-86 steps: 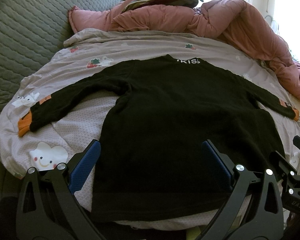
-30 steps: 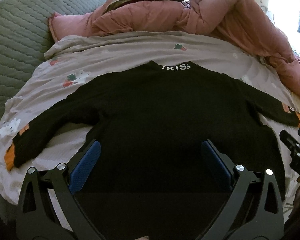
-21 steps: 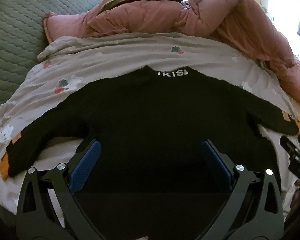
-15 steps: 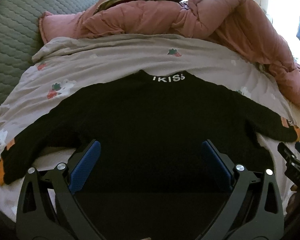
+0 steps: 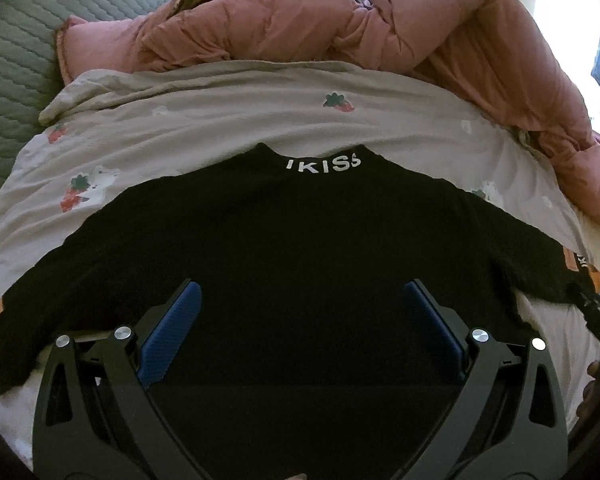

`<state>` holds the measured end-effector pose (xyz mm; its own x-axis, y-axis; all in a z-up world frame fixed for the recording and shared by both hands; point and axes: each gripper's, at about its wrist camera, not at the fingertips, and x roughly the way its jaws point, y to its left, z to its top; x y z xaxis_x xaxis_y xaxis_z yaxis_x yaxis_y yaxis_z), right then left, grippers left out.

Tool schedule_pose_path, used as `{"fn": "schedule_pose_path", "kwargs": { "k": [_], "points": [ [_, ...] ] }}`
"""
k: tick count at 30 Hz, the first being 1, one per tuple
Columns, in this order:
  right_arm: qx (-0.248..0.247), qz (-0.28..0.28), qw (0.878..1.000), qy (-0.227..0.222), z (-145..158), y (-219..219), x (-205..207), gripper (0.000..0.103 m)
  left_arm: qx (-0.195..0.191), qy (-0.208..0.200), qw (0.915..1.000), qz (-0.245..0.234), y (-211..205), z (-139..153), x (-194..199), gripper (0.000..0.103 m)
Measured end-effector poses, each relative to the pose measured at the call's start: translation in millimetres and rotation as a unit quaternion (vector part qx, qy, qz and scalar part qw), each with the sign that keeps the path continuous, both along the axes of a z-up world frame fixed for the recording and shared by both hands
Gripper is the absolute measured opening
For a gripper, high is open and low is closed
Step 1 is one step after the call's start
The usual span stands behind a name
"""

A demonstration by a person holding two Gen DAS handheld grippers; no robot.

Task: Fold small clothes
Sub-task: 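Move the right tool to the orange cuff and grasp it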

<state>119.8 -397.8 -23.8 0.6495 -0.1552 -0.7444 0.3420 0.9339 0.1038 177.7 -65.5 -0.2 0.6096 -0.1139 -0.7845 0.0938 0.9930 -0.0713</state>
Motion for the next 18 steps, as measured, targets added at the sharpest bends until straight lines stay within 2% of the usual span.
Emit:
{"fn": "schedule_pose_path", "kwargs": {
  "k": [9, 18],
  "points": [
    [0.006, -0.067, 0.998, 0.004, -1.3, -48.9, 2.8, 0.099, 0.004, 0.022, 0.9997, -0.008, -11.2, -9.8, 22.4, 0.095],
    [0.035, -0.146, 0.988, 0.04, -25.9, -103.9, -9.8, 0.099, 0.004, 0.032, 0.9994, -0.013, -20.9, -21.9, 49.7, 0.095]
  ]
}}
